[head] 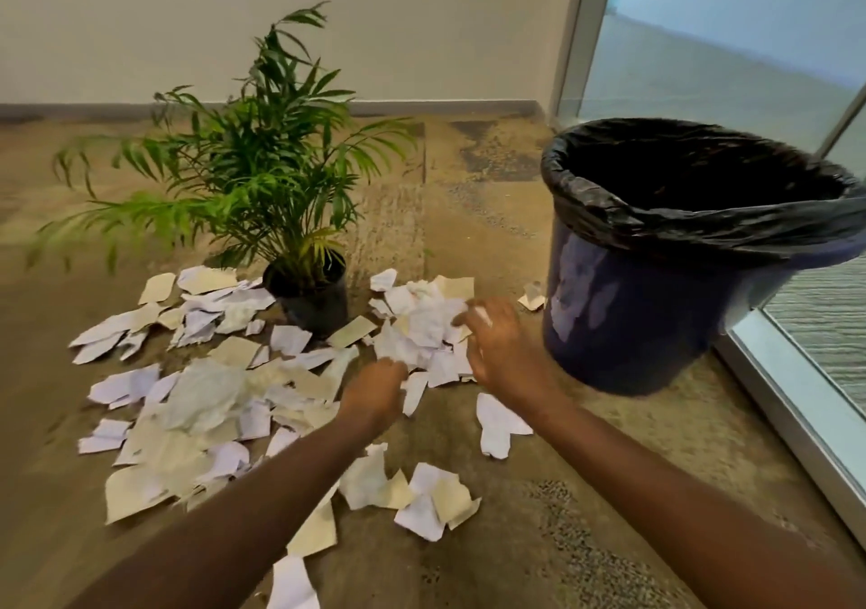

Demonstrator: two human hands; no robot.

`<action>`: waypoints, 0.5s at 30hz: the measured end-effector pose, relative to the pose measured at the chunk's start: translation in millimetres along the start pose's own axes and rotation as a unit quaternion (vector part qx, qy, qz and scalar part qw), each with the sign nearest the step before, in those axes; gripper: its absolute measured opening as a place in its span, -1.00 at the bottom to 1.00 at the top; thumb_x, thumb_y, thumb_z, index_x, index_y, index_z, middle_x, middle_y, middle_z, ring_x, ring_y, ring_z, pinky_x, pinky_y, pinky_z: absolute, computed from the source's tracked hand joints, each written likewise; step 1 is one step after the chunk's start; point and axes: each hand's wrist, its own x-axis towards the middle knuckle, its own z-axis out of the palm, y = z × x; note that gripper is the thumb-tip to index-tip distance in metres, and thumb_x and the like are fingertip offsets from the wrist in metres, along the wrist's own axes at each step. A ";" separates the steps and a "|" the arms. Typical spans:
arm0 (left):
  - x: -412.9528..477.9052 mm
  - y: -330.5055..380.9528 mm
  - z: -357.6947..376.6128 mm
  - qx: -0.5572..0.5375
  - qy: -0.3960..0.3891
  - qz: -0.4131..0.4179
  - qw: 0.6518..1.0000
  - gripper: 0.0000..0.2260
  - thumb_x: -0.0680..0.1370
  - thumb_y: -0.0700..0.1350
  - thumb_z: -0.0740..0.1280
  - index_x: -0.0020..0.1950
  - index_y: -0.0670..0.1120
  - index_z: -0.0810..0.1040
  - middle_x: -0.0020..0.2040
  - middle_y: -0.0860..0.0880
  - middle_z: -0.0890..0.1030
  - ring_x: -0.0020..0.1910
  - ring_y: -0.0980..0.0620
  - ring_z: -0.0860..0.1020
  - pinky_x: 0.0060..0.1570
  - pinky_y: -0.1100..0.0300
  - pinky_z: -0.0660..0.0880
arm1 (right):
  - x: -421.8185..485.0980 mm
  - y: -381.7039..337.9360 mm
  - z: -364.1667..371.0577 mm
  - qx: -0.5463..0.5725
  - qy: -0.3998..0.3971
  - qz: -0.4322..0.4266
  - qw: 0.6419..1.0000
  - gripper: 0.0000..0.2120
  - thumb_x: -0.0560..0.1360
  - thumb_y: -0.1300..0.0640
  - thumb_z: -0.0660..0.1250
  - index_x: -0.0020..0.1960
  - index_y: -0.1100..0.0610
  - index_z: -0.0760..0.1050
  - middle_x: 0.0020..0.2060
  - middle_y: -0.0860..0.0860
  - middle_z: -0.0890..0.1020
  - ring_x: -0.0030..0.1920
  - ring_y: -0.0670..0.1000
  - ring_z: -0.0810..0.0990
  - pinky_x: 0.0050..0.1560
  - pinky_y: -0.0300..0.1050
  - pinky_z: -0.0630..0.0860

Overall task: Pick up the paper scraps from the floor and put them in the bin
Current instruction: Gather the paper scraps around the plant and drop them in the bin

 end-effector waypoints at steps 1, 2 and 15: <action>-1.6 -7.5 8.9 0.005 -0.019 -0.021 1.000 -0.68 0.59 -0.13 0.26 0.34 -0.08 0.41 0.33 -0.09 0.49 0.28 -0.04 0.48 0.24 0.15 0.45 | -3.0 2.1 15.6 -0.007 -0.051 0.020 0.998 -0.68 0.52 0.25 0.20 0.27 0.13 0.42 0.35 0.12 0.37 0.38 0.10 0.29 0.29 -0.07 0.33; -2.9 -13.7 16.5 0.007 -0.034 -0.035 0.999 -0.67 0.58 -0.13 0.27 0.35 -0.08 0.40 0.33 -0.09 0.48 0.28 -0.04 0.48 0.24 0.16 0.46 | -6.8 4.7 30.0 -0.020 -0.101 0.047 0.994 -0.67 0.55 0.17 0.18 0.32 0.09 0.37 0.40 0.09 0.31 0.43 0.08 0.22 0.34 -0.06 0.27; -4.6 -24.8 57.3 -0.122 0.001 -0.067 0.990 -0.82 0.58 -0.31 0.18 0.11 -0.18 0.50 0.11 -0.15 0.55 0.05 -0.05 0.53 0.08 0.08 0.54 | -36.4 48.2 74.1 -0.009 -0.294 0.319 0.901 -0.17 0.35 -0.21 0.40 0.48 -0.10 0.07 0.50 0.14 -0.01 0.49 0.26 -0.05 0.43 0.24 0.16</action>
